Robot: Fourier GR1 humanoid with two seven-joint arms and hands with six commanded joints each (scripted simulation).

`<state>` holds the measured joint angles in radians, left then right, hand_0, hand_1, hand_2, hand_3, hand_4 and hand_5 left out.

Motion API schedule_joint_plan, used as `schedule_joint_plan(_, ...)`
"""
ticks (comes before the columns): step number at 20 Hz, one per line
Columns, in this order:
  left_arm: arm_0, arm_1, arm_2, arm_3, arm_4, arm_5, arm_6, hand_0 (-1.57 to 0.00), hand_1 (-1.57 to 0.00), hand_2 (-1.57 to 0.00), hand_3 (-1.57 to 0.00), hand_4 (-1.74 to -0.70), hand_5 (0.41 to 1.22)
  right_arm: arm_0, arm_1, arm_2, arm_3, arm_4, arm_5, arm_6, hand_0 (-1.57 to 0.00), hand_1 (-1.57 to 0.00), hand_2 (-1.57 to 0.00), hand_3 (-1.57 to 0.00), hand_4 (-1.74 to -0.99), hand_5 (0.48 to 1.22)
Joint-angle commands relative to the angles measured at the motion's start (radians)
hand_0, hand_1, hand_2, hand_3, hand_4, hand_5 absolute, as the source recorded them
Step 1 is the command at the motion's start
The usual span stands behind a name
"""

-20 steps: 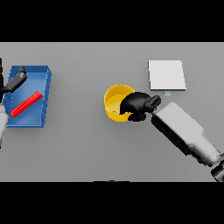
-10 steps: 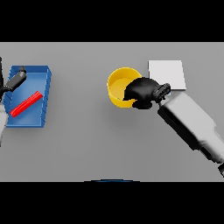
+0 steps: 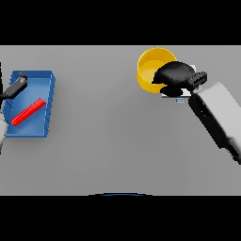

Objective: Pick up the red beaker and tilt it to pour out 1 green nut into yellow bowl. Pick up the yellow bowl and place it on the metallic measuring scale.

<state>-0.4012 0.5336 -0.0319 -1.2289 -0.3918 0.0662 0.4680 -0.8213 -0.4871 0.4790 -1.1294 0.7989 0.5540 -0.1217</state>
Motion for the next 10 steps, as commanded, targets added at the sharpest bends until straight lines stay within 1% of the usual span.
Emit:
schedule_joint_plan(1, 0.002, -0.006, -0.004, -0.012, -0.004, 0.005, 0.013, 0.0, 0.0, 0.0, 0.0, -0.74, 0.708, -0.004, -0.008, -0.014, 0.028, 0.002, -0.021, -0.008, -1.57, -1.57, -1.53, -1.22, -1.741, 1.221)
schedule_joint_plan(2, -0.003, -0.007, -0.003, -0.006, -0.005, 0.006, 0.02, 0.0, 0.0, 0.0, 0.0, -0.74, 0.708, -0.018, -0.02, -0.028, 0.066, 0.006, -0.043, -0.026, -1.57, -1.57, -1.54, -1.21, -1.741, 1.221)
schedule_joint_plan(3, 0.0, -0.001, 0.003, 0.003, -0.002, 0.006, 0.01, 0.0, 0.0, 0.0, 0.0, -0.74, 0.706, -0.025, -0.023, -0.035, 0.09, 0.009, -0.055, -0.026, -1.57, -1.57, -1.54, -1.2, -1.741, 1.221)
schedule_joint_plan(4, 0.009, 0.004, 0.006, -0.013, 0.003, 0.0, 0.006, 0.0, 0.0, 0.0, 0.0, -0.74, 0.703, -0.035, -0.036, -0.05, 0.117, 0.004, -0.062, -0.056, -1.57, -1.57, -1.53, -1.19, -1.741, 1.221)
schedule_joint_plan(7, 0.0, 0.004, 0.011, 0.009, 0.007, -0.001, -0.002, 0.0, 0.0, 0.0, 0.0, -0.73, 0.696, -0.043, -0.034, -0.076, 0.204, 0.012, -0.11, -0.051, -1.57, -1.57, -1.51, -1.17, -1.741, 1.221)
schedule_joint_plan(8, 0.004, -0.003, 0.004, -0.004, 0.004, 0.0, 0.007, 0.0, 0.0, 0.0, 0.0, -0.73, 0.691, -0.045, -0.034, -0.08, 0.245, 0.023, -0.138, -0.061, -1.57, -1.57, -1.51, -1.18, -1.741, 1.221)
schedule_joint_plan(9, 0.006, 0.0, 0.005, -0.007, 0.004, -0.001, 0.0, 0.0, 0.0, 0.0, 0.0, -0.73, 0.688, -0.046, -0.03, -0.081, 0.278, 0.033, -0.158, -0.059, -1.57, -1.57, -1.49, -1.2, -1.741, 1.221)
schedule_joint_plan(10, 0.01, 0.0, 0.001, -0.017, 0.0, -0.001, 0.002, 0.0, 0.0, 0.0, 0.0, -0.73, 0.685, -0.046, -0.027, -0.082, 0.308, 0.041, -0.178, -0.069, -1.57, -1.57, -1.48, -1.23, -1.741, 1.221)
